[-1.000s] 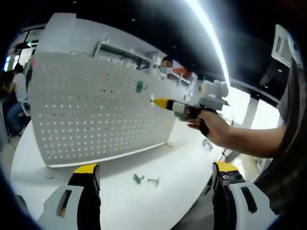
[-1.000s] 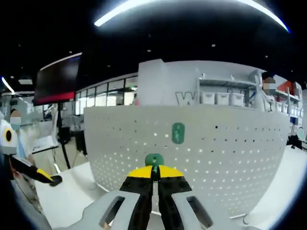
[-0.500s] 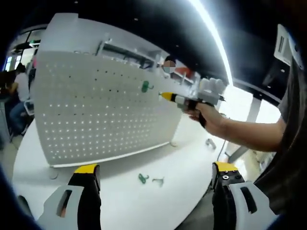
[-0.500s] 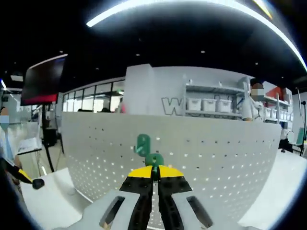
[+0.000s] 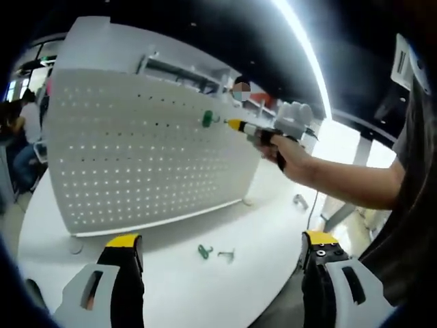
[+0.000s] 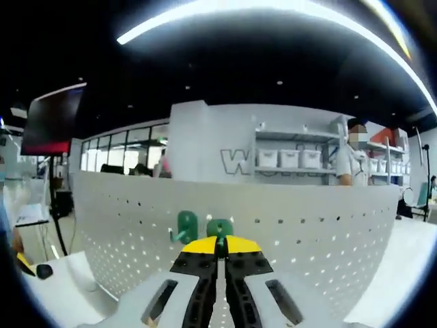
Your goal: Insert the hook assembly into the mounting plate slot until the hook locks in place.
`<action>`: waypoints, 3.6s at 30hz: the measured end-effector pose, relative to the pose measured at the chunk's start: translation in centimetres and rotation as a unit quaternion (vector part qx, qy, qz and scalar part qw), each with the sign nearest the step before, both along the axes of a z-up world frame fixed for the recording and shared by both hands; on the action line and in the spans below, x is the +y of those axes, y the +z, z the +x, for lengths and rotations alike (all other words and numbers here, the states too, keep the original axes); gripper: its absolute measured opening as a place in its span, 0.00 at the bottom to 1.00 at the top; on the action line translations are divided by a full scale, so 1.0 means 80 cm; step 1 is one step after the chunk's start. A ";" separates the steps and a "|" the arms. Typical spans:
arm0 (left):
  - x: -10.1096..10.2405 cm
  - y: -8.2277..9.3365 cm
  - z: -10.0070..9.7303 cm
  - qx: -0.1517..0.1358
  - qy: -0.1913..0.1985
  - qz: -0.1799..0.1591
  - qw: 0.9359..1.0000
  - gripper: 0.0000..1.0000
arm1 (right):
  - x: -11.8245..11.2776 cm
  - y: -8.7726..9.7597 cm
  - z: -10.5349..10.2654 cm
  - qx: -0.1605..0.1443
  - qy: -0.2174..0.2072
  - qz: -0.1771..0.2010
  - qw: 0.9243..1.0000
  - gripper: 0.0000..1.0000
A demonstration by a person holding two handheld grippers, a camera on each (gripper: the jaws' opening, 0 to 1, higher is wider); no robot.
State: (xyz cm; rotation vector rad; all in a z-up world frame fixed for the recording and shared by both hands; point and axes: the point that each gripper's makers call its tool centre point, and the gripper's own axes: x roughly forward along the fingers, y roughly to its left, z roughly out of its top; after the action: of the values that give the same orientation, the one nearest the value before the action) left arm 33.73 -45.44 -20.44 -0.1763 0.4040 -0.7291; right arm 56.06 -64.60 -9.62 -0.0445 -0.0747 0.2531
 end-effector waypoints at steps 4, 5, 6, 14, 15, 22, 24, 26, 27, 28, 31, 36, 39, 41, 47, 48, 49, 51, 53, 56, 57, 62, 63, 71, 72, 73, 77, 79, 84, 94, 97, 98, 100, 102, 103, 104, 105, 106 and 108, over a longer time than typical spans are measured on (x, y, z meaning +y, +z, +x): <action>0.001 -0.003 0.000 0.002 0.000 0.003 1.000 0.98 | -0.001 0.006 0.007 -0.008 -0.008 0.009 1.000 0.00; 0.001 -0.004 0.001 0.003 0.000 0.004 1.000 0.98 | -0.001 0.006 0.008 -0.009 -0.009 0.009 1.000 0.00; 0.002 -0.004 0.001 0.004 0.000 0.004 1.000 0.98 | -0.002 0.008 0.011 -0.011 -0.011 0.011 1.000 0.00; 0.008 -0.006 0.003 0.006 0.008 0.006 1.000 0.98 | -0.003 0.013 0.012 -0.019 -0.019 0.024 0.999 0.00; 0.008 -0.007 0.003 0.007 0.009 0.006 1.000 0.98 | -0.003 0.013 0.012 -0.021 -0.018 0.023 0.999 0.00; 0.005 -0.014 0.003 0.015 0.007 0.007 1.000 0.98 | -0.001 0.011 0.011 -0.046 -0.013 0.016 0.999 0.00; 0.004 -0.014 0.003 0.016 0.007 0.006 1.000 0.98 | -0.001 0.008 0.012 -0.044 -0.013 0.015 0.999 0.00; 0.004 -0.015 0.004 0.017 0.007 0.006 1.000 0.98 | -0.002 0.005 0.012 -0.048 -0.014 0.015 0.999 0.00; 0.004 -0.015 0.005 0.017 0.008 0.006 1.000 0.98 | -0.002 0.003 0.012 -0.049 -0.015 0.014 0.999 0.00; 0.005 -0.015 0.006 0.017 0.009 0.006 1.000 0.98 | -0.004 0.003 0.013 -0.052 -0.014 0.017 0.998 0.00; 0.006 -0.016 0.009 0.017 0.010 0.007 1.000 0.97 | -0.005 0.003 0.015 -0.054 -0.012 0.031 0.998 0.00; 0.005 -0.016 0.011 0.018 0.010 0.006 1.000 0.97 | -0.007 -0.004 0.020 -0.053 -0.018 0.026 0.998 0.00; 0.005 -0.018 0.011 0.019 0.010 0.009 1.000 0.98 | -0.010 -0.003 0.027 -0.041 -0.023 0.021 0.999 0.00; 0.005 -0.019 0.011 0.021 0.010 0.009 1.000 0.98 | -0.008 -0.001 0.029 -0.043 -0.023 0.016 0.999 0.00; 0.002 -0.022 0.011 0.024 0.008 0.008 1.000 0.97 | -0.009 -0.004 0.028 -0.041 -0.030 0.022 0.998 0.00; 0.002 -0.022 0.011 0.023 0.008 0.008 1.000 0.97 | -0.010 -0.004 0.030 -0.040 -0.032 0.024 0.998 0.00; 0.002 -0.022 0.011 0.023 0.008 0.008 1.000 0.97 | -0.010 -0.004 0.031 -0.038 -0.033 0.024 0.998 0.00; 0.003 -0.023 0.012 0.024 0.010 0.008 1.000 0.97 | -0.010 -0.004 0.030 -0.034 -0.038 0.017 0.999 0.00; 0.005 -0.022 0.013 0.024 0.013 0.006 1.000 0.97 | -0.011 -0.005 0.032 -0.031 -0.043 0.012 0.999 0.00; 0.005 -0.022 0.012 0.023 0.013 0.005 1.000 0.97 | -0.012 -0.006 0.034 -0.026 -0.049 0.015 0.998 0.00; 0.005 -0.022 0.012 0.023 0.013 0.005 1.000 0.97 | -0.013 -0.007 0.035 -0.024 -0.051 0.015 0.998 0.00; 0.004 -0.021 0.009 0.022 0.011 0.004 1.000 0.97 | -0.013 -0.009 0.034 -0.008 -0.053 0.011 0.998 0.01; 0.004 -0.020 0.009 0.021 0.011 0.004 1.000 0.97 | -0.013 -0.009 0.035 -0.007 -0.053 0.009 0.999 0.01; 0.007 -0.011 0.008 0.012 0.011 0.003 1.000 0.97 | -0.013 -0.005 0.033 0.002 -0.051 -0.016 0.999 0.05; 0.007 -0.010 0.008 0.010 0.010 0.004 1.000 0.97 | -0.013 -0.004 0.032 0.002 -0.049 -0.013 0.999 0.05; 0.006 -0.009 0.007 0.010 0.010 0.004 1.000 0.97 | -0.013 -0.003 0.033 0.004 -0.047 -0.012 0.999 0.05; 0.006 -0.005 0.004 0.005 0.011 0.003 1.000 0.97 | -0.014 0.001 0.027 0.010 -0.042 0.033 0.999 0.07; 0.005 -0.005 0.003 0.005 0.011 0.002 1.000 0.97 | -0.014 0.005 0.025 0.011 -0.037 0.056 0.998 0.09; 0.005 -0.005 0.000 0.005 0.011 0.004 1.000 0.97 | -0.011 0.017 0.013 -0.003 -0.038 0.028 0.999 0.09; 0.003 -0.003 -0.003 0.000 0.010 0.014 1.000 0.97 | -0.013 0.016 -0.001 0.004 -0.036 0.027 0.999 0.12; 0.004 -0.002 -0.003 -0.004 0.010 0.020 1.000 0.97 | -0.013 0.014 -0.005 0.007 -0.035 0.023 0.999 0.12; 0.004 -0.001 -0.003 -0.005 0.010 0.021 1.000 0.97 | -0.013 0.014 -0.006 0.006 -0.035 0.022 0.999 0.12; 0.005 0.000 -0.003 -0.006 0.011 0.020 1.000 0.97 | -0.013 0.012 -0.007 0.008 -0.033 0.017 0.999 0.12; 0.005 0.001 -0.004 -0.007 0.011 0.020 1.000 0.97 | -0.013 0.009 -0.009 0.010 -0.032 0.018 0.999 0.12; 0.006 0.000 -0.004 -0.007 0.011 0.022 1.000 0.97 | -0.013 0.009 -0.010 0.011 -0.032 0.020 0.999 0.12; 0.007 -0.001 -0.004 -0.005 0.013 0.024 1.000 0.97 | -0.013 0.008 -0.012 0.011 -0.032 0.022 0.999 0.12; 0.008 -0.001 -0.004 -0.006 0.013 0.025 1.000 0.97 | -0.012 0.007 -0.012 0.012 -0.031 0.020 0.999 0.12; 0.009 -0.001 -0.004 -0.007 0.014 0.026 1.000 0.97 | -0.012 0.006 -0.015 0.013 -0.031 0.018 0.999 0.12; 0.010 -0.001 -0.004 -0.008 0.015 0.026 1.000 0.97 | -0.012 0.006 -0.017 0.014 -0.030 0.020 0.999 0.12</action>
State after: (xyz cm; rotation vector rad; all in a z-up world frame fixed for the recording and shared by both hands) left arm 33.42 -44.64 -20.48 -0.1267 0.4047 -0.6887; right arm 54.72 -65.59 -9.17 -0.0036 -0.0506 0.1912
